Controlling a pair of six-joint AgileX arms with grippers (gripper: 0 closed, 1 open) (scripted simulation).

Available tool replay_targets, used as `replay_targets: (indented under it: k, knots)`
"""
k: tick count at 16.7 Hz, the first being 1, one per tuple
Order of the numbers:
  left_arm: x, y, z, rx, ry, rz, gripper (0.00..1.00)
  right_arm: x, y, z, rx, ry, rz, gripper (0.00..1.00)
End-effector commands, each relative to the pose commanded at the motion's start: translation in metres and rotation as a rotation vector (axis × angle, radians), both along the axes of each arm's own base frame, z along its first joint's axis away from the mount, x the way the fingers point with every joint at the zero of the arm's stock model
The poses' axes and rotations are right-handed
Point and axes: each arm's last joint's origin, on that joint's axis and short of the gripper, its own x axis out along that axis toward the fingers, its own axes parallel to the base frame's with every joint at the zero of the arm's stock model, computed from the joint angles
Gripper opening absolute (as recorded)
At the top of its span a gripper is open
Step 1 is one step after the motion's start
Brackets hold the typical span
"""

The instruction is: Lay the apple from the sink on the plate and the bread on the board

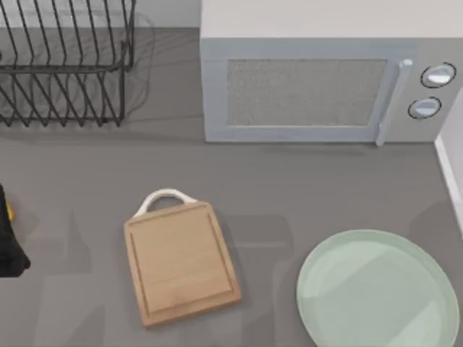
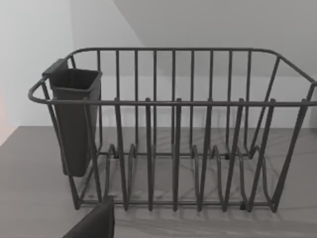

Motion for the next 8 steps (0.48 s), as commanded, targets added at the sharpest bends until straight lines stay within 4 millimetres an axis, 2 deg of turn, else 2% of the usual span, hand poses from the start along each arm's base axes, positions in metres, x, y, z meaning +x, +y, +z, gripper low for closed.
replay_targets:
  k: [2,8]
  knots:
    - [0.000,0.000,0.000,0.000,0.000,0.000,1.00,0.002,-0.001,0.017,-0.001,-0.003,0.000,0.00]
    - [0.000,0.000,0.000,0.000,0.000,0.000,1.00,-0.001,0.000,0.089,0.002,0.008,0.000,0.00]
